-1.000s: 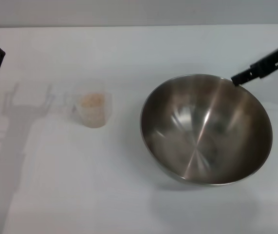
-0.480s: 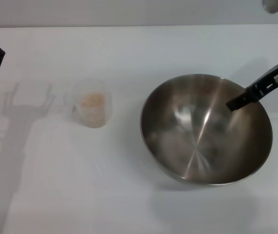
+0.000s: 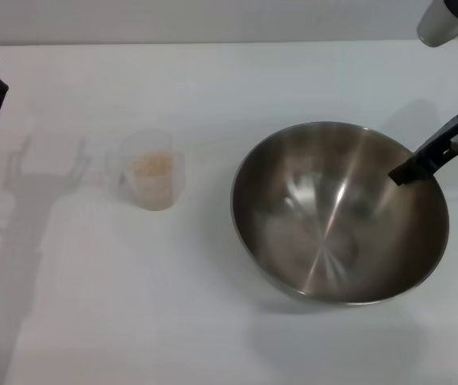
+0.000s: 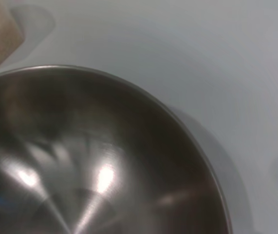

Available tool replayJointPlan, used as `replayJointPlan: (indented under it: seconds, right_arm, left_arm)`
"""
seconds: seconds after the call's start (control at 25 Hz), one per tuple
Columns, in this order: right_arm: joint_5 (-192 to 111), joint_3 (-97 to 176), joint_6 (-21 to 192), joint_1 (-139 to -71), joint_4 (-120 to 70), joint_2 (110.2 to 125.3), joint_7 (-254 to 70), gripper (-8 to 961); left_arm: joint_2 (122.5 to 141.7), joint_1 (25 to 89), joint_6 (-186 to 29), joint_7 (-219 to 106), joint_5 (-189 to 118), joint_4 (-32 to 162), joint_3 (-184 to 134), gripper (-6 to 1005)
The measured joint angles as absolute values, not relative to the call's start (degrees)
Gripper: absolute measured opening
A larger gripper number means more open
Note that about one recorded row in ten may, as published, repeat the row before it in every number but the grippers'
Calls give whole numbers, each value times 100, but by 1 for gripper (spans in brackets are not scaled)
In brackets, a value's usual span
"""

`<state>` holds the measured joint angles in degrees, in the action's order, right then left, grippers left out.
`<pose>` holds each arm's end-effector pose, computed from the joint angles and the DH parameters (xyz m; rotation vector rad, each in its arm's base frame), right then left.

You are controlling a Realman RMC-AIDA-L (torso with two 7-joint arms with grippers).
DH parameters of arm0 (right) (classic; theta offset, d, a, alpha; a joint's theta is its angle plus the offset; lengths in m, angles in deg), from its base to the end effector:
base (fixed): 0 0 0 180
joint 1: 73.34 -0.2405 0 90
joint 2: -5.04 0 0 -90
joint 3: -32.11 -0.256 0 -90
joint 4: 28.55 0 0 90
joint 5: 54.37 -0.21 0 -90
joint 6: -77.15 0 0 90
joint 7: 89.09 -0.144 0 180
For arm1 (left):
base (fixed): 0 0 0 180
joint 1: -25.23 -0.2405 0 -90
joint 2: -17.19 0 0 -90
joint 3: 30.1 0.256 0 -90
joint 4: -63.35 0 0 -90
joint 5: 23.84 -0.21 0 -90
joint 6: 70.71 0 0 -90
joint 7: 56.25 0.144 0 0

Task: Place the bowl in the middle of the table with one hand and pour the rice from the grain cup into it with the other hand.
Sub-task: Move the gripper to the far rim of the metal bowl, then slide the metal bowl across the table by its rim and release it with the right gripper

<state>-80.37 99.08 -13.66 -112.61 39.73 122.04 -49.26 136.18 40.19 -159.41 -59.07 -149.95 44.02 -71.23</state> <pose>0.2119 0.3779 0.0337 -2.5172 1.0065 -0.5369 -0.2972 0.2726 0.0002 -1.4267 -0.3255 -0.9702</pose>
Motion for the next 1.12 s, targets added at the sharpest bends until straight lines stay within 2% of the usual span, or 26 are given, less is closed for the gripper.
replayJointPlan:
  seconds: [0.28,0.48,1.12]
  right_arm:
    - [-7991,9951,-1352,-11276,3974,12242,-4900,148]
    - [-7979,9939,-1345,-11263,4093,12275,-4898,65]
    - [-8716,9297,-1192,-11219,4820,12388,-4878,23]
  left_arm:
    - [13611,3998,-15976,-5906,-14995,4398,-7123,861]
    - [13611,4000,-16027,-5907,-14989,4402,-7123,861]
    - [13611,3965,-16250,-5907,-14987,4402,-7118,860]
